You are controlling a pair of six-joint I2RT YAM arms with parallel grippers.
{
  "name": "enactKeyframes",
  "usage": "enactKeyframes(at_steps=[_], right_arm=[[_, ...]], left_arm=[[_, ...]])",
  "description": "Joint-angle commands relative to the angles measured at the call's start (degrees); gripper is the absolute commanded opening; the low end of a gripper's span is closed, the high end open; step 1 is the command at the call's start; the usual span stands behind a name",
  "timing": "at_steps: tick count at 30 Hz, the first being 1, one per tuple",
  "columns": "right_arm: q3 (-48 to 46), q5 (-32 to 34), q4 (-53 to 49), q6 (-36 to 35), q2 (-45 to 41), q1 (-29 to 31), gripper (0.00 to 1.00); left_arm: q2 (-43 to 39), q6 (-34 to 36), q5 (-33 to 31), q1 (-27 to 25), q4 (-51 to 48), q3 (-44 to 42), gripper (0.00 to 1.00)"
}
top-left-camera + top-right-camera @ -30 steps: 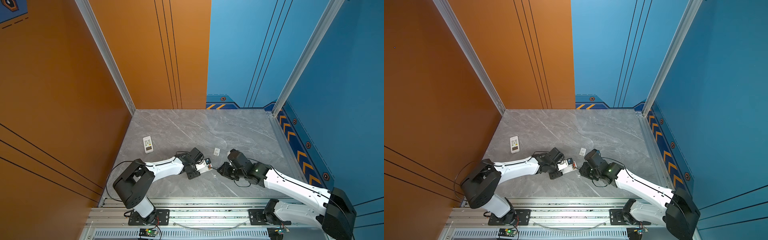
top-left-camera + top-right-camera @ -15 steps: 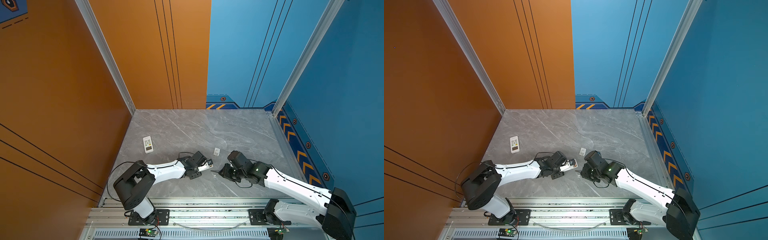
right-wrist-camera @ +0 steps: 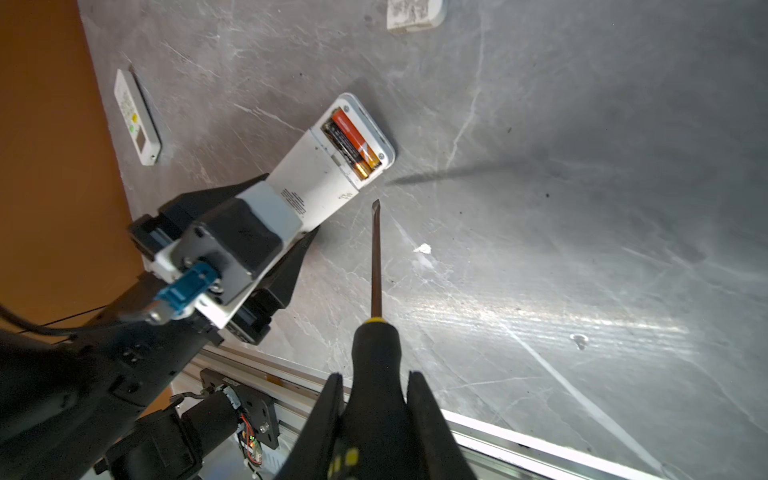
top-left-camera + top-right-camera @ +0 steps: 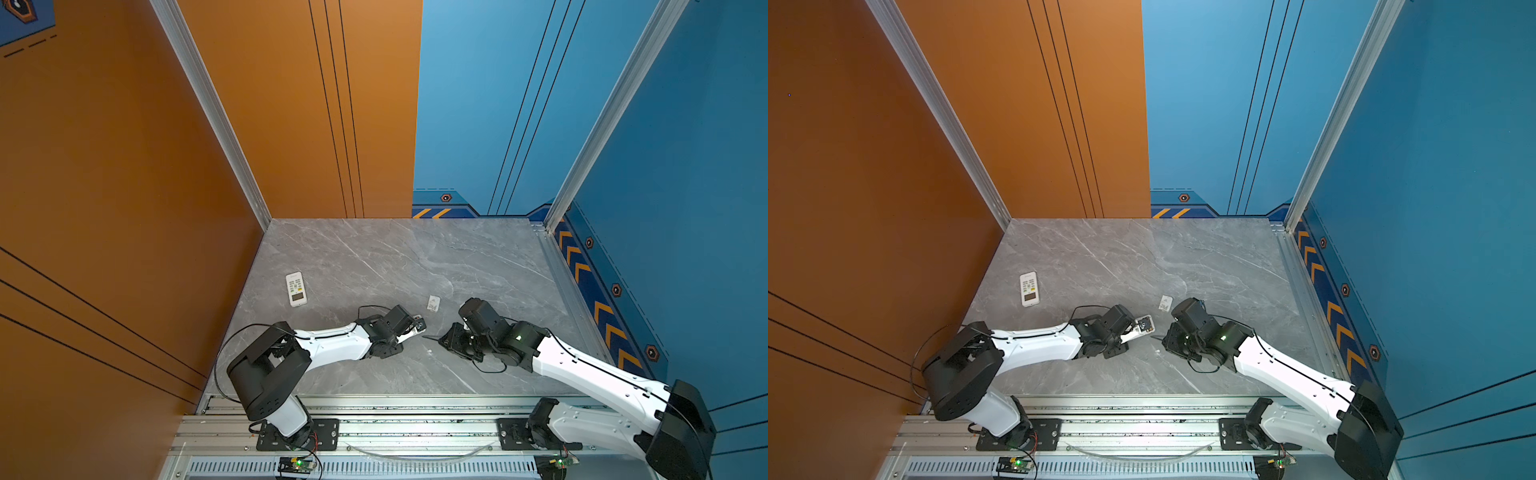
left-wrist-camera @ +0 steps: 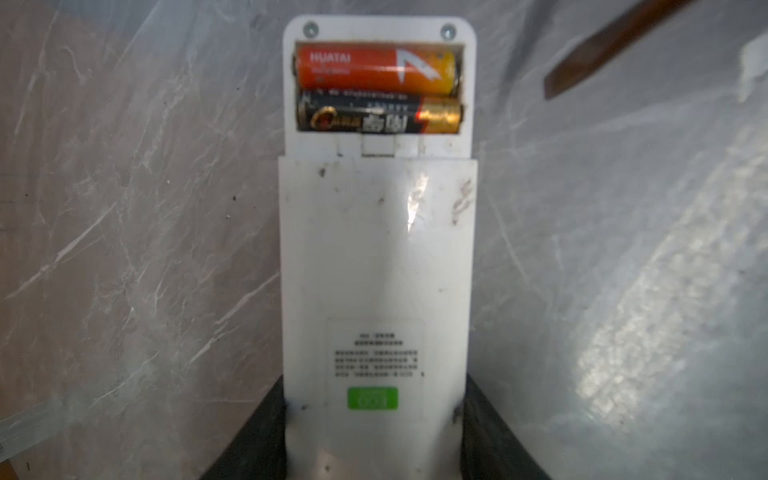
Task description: Unload the batteries from the remote control
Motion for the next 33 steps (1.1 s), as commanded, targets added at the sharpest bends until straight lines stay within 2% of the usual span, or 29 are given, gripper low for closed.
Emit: enactKeyframes(at_steps=[1,22,33], right_arm=[[3.30,1.00,-1.21,0.17,0.20,-0.45,0.00],[5.01,-0.42,0.40,-1.40,7.06,-1.18,0.00],[5.41,-0.60,1.40,-1.22,6.07,-1.54,0.00]], left_arm=[[1.33,-0.12,-1.11,-0.34,-3.53,-2.34,0.10],[0.31,-0.02,-1.72,-0.76,-1.96,-3.31,0.10],[0.53,0.16,-1.87,-1.02,-2.03,-3.20,0.10]])
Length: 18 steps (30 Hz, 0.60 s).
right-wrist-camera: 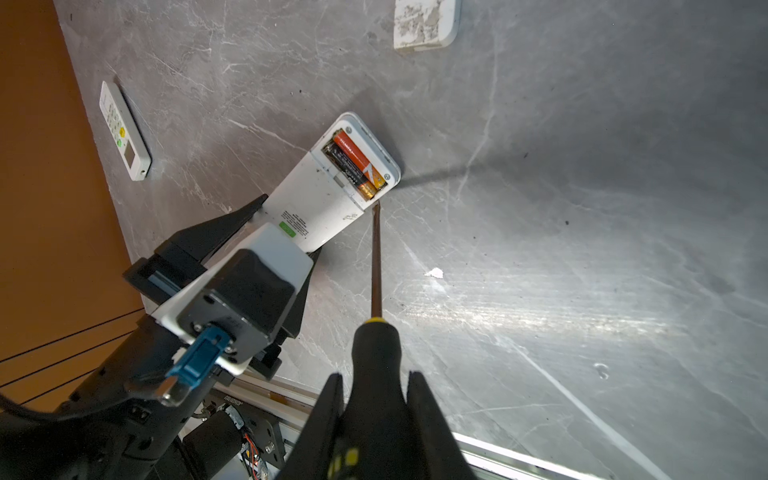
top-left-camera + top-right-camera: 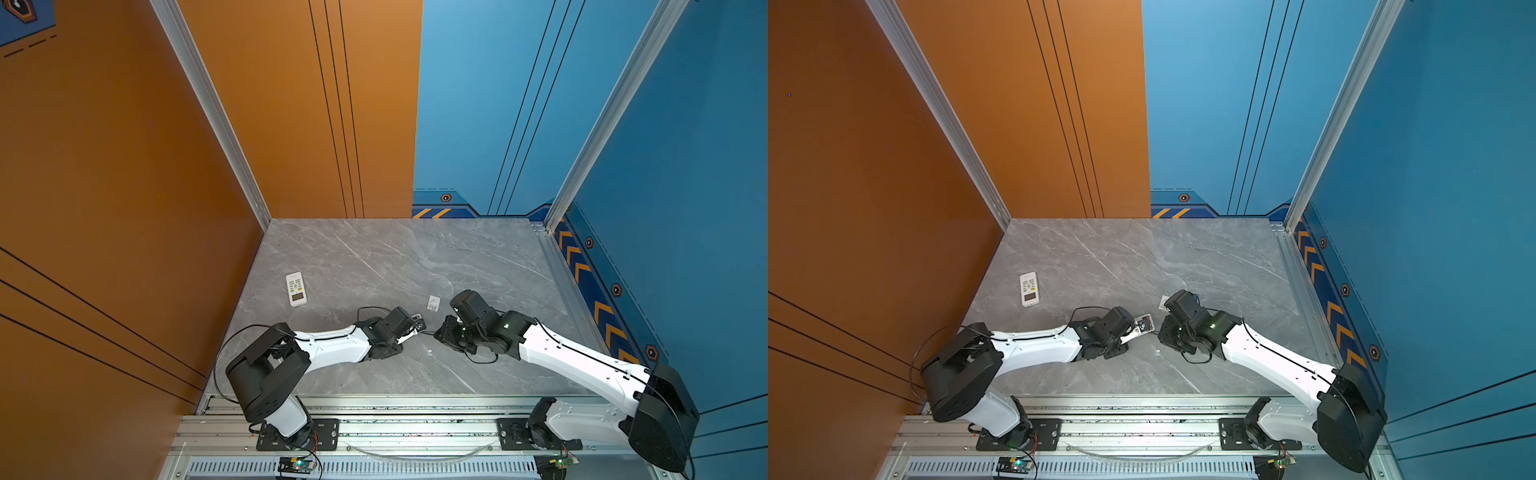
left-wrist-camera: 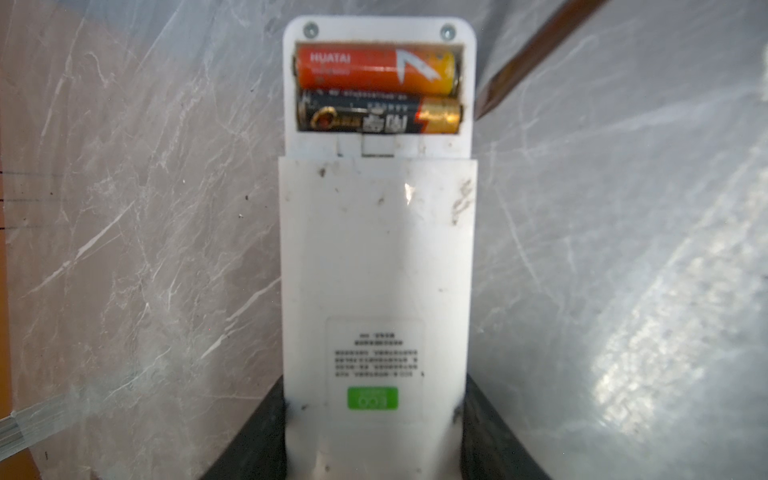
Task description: Unload the batteries from the remote control
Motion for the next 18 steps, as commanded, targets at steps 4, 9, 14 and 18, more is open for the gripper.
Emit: enactKeyframes(at_steps=[4,9,14,18], right_arm=[[2.05,-0.41,0.58,-1.15,-1.36,-0.80,0.00],[2.03,-0.77,0.93,-1.28,-0.37,-1.06,0.00],[1.90,-1.09,1.67,-1.67,1.15,-1.10,0.00],[1.60,-0.73,2.01,-1.85,1.62,-1.19,0.00]], left_arm=[[1.10,0.05,-0.33,-0.58,-3.67,-2.25,0.10],[1.16,-0.12,-0.48,-0.82,-3.44,-2.11,0.10],[1.06,-0.12,-0.87,-1.06,-3.23,-2.11,0.11],[0.76,-0.12,-0.99,-1.19,-2.86,-2.28,0.11]])
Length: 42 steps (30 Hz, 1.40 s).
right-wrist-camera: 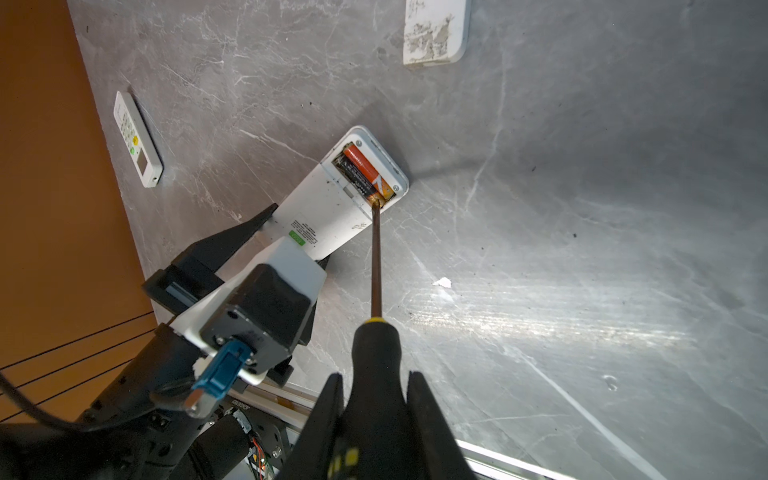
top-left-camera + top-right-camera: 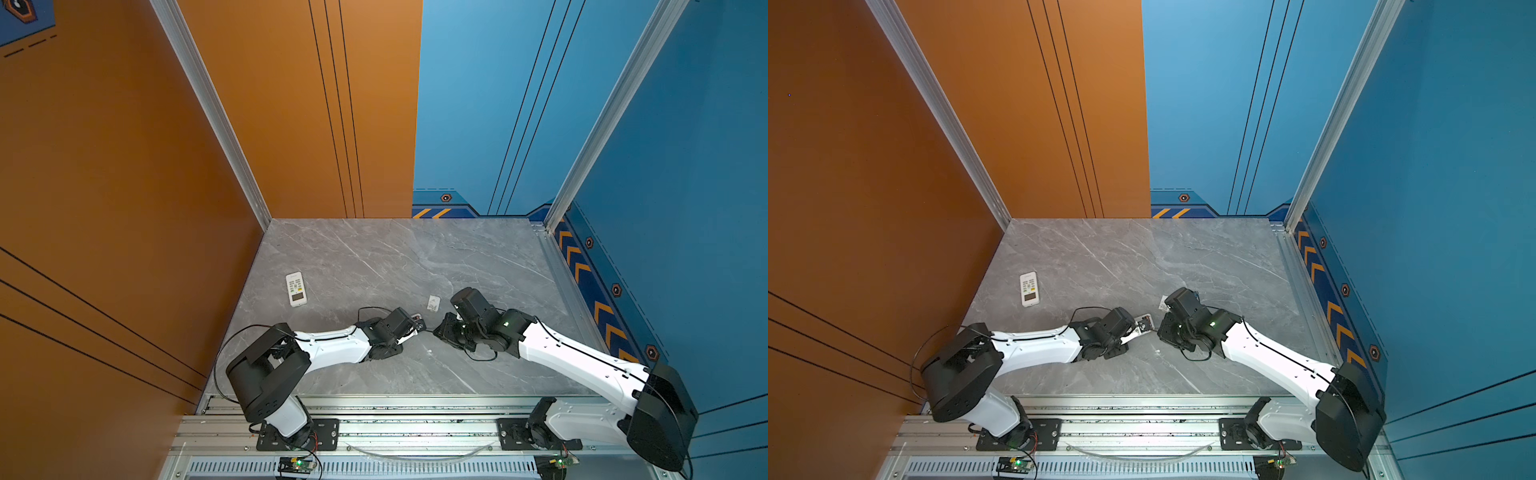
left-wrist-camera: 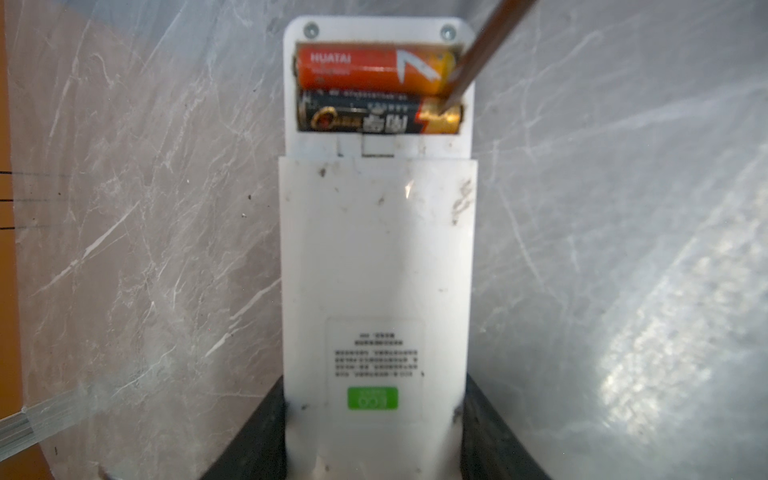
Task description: Unload the batteries from the remote control
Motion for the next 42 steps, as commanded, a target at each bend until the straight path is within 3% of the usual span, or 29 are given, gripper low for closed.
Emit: enactKeyframes(at_steps=[1,22,36,42], right_arm=[[1.09,-0.69,0.99,-1.39,0.90,-0.67,0.00],[1.53,-2.82,2.26,-1.72,5.91,-0.36,0.00],[7.03,-5.01,4.20,-1.50,13.16,1.97,0.00],[6.72,-1.77,2.26,-1.23,13.15,3.33,0.00]], left_arm=[[0.73,-0.19,-0.11,-0.85,-2.80,-2.28,0.11],[-0.70,1.01,0.84,-1.25,-2.09,-2.39,0.11],[-1.73,4.92,15.86,2.10,-10.09,0.54,0.09],[-1.95,4.82,18.69,4.19,-11.34,1.26,0.08]])
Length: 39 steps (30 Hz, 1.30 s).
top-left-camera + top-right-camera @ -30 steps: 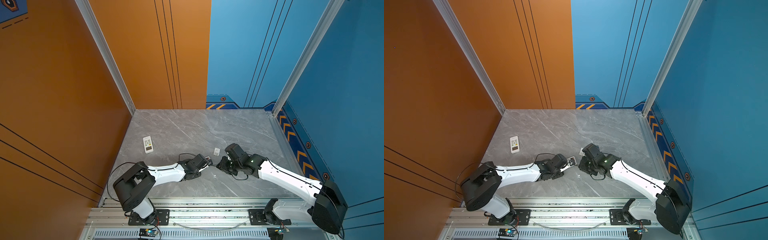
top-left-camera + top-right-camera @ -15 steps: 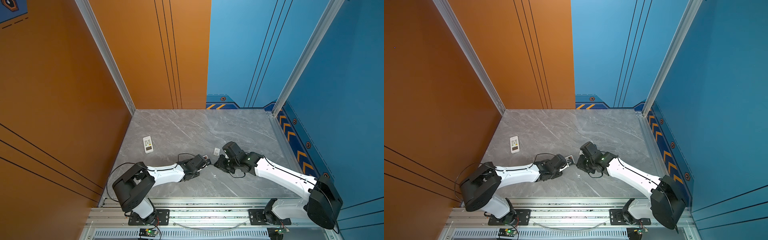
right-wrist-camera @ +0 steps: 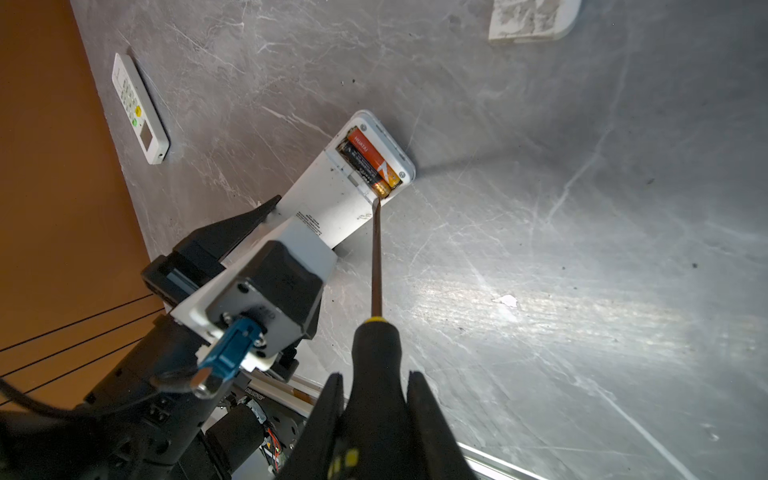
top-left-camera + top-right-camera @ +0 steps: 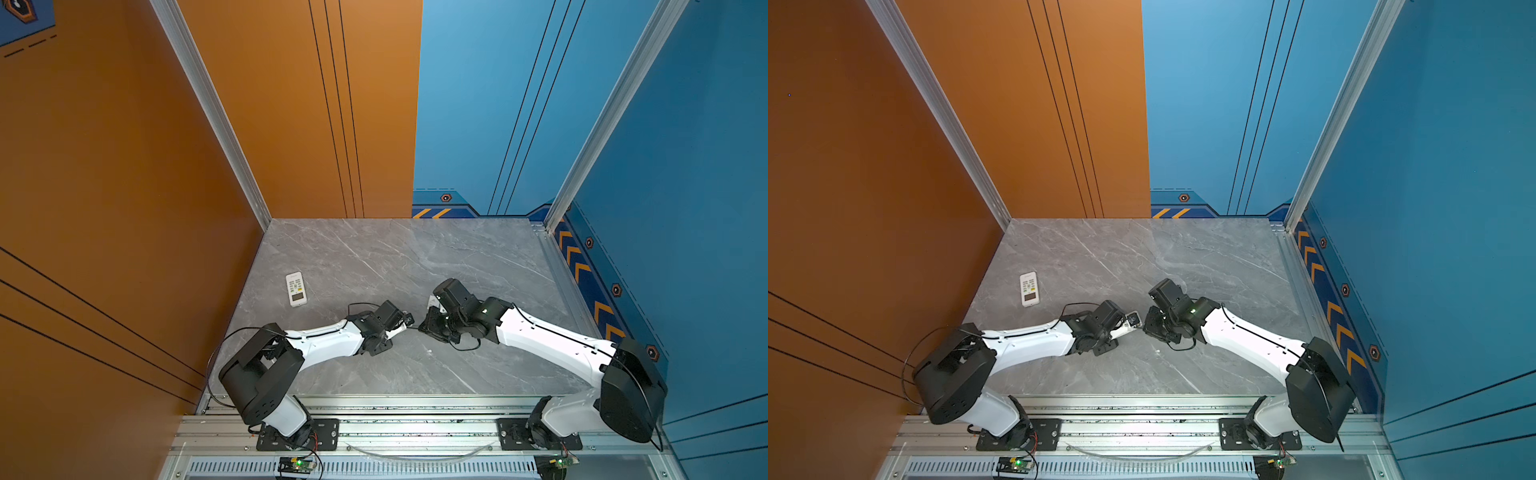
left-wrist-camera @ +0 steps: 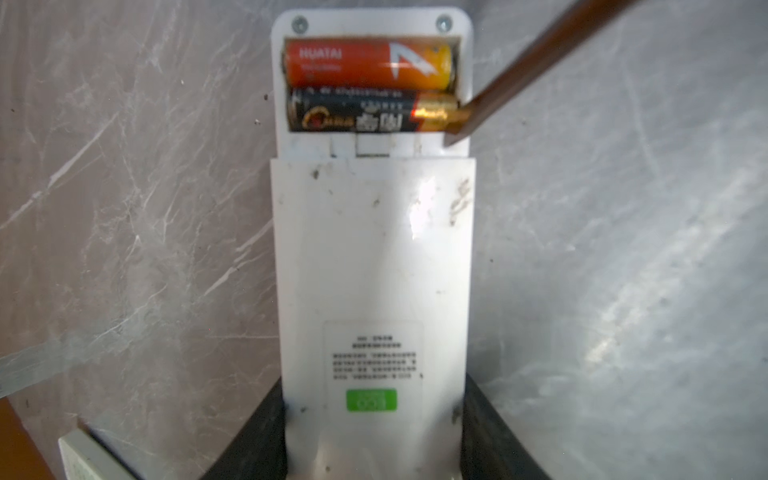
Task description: Unload the batteries from the remote control
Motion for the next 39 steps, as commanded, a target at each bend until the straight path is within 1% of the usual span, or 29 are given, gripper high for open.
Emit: enactKeyframes(at_steps=[1,3,6,11,14,22,25,31,39], right_arm=[[-1.23,1.79,-0.05,-0.21,2.80,0.99,0.00],[0.31,3.67,-4.52,-1.09,3.16,1.07,0.00],[2.69,5.78,-10.16,-1.82,4.13,1.40,0.00],[4.37,5.63,-13.51,-1.97,4.28,1.49,0.00],[5.43,5.07,-15.23,-2.19,4.47,1.46,0.00],[5.94,6.74,-17.65,-1.64,3.88,1.07,0.00],[5.54,8.25,-17.00,-1.19,3.31,0.59,0.00],[5.89,8.79,-16.99,-1.11,4.27,-0.43,0.00],[5.41,10.08,-17.67,-0.56,3.39,-1.16,0.00]], left_arm=[[-0.21,5.30,14.73,-1.75,-4.70,0.63,0.09],[0.08,5.16,14.45,-1.81,-4.70,0.30,0.09],[0.12,4.33,12.23,-2.09,-3.39,-0.61,0.09],[0.14,3.56,3.71,-3.33,-0.45,-1.53,0.09],[-0.07,4.31,1.13,-3.23,0.73,-1.66,0.09],[-0.23,4.55,0.35,-2.75,1.46,-2.19,0.09],[-0.44,4.51,0.63,-2.84,1.80,-2.36,0.09],[-0.33,4.45,-0.15,-3.04,2.16,-2.19,0.09],[-0.46,4.40,-0.51,-3.03,2.31,-2.53,0.09]])
